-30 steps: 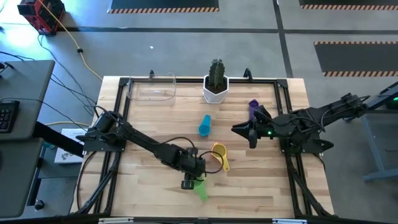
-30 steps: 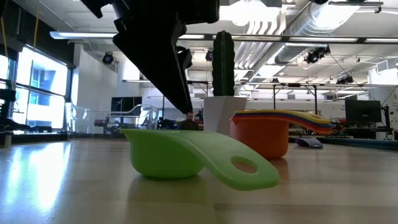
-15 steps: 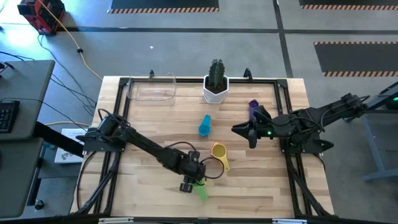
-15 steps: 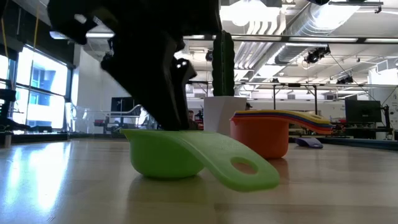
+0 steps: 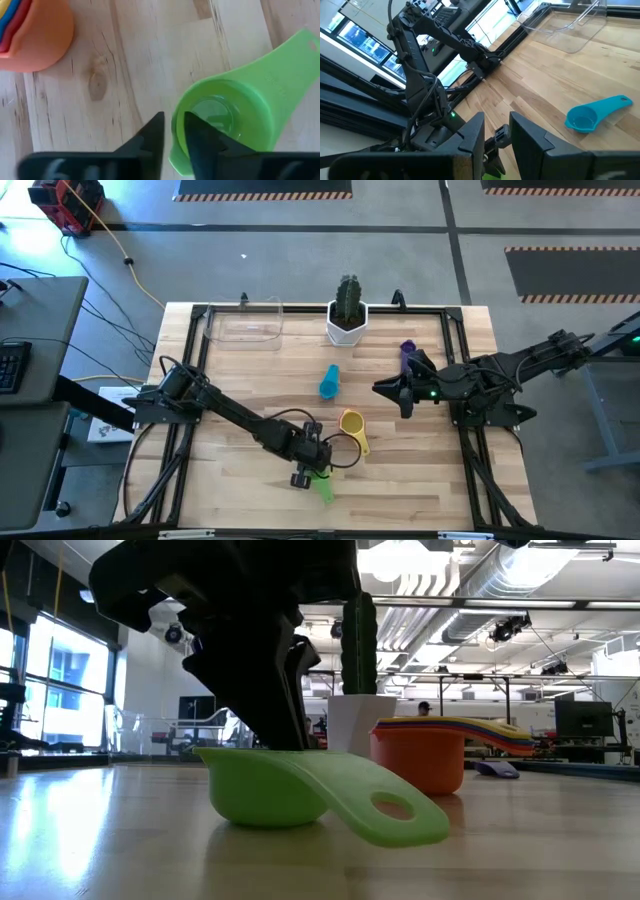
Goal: Nest measuring cups in basket
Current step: Stack the green measuring cup on the yellow measuring cup
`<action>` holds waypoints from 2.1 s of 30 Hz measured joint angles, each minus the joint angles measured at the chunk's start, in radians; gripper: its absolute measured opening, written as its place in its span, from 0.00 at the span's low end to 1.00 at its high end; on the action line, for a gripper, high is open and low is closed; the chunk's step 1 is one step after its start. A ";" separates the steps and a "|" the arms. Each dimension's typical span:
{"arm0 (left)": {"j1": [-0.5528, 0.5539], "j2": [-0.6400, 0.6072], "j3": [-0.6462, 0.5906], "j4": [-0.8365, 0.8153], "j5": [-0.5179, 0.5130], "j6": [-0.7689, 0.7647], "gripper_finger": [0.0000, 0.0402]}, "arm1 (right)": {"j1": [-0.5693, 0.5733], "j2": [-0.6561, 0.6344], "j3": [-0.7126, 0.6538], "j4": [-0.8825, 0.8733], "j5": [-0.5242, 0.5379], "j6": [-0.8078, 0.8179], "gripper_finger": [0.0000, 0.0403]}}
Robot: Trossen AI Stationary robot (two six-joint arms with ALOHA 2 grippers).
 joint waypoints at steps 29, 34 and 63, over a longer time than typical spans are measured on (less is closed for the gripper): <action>0.062 0.000 0.138 -0.004 0.037 0.060 0.00 | 0.000 0.000 0.000 0.000 0.000 -0.008 0.21; 0.094 0.000 0.186 -0.015 0.039 0.106 0.00 | 0.000 0.000 0.000 0.000 0.000 -0.008 0.21; 0.356 0.011 0.312 -0.094 0.084 0.427 0.00 | -0.038 -0.001 0.000 -0.001 0.050 -0.008 0.21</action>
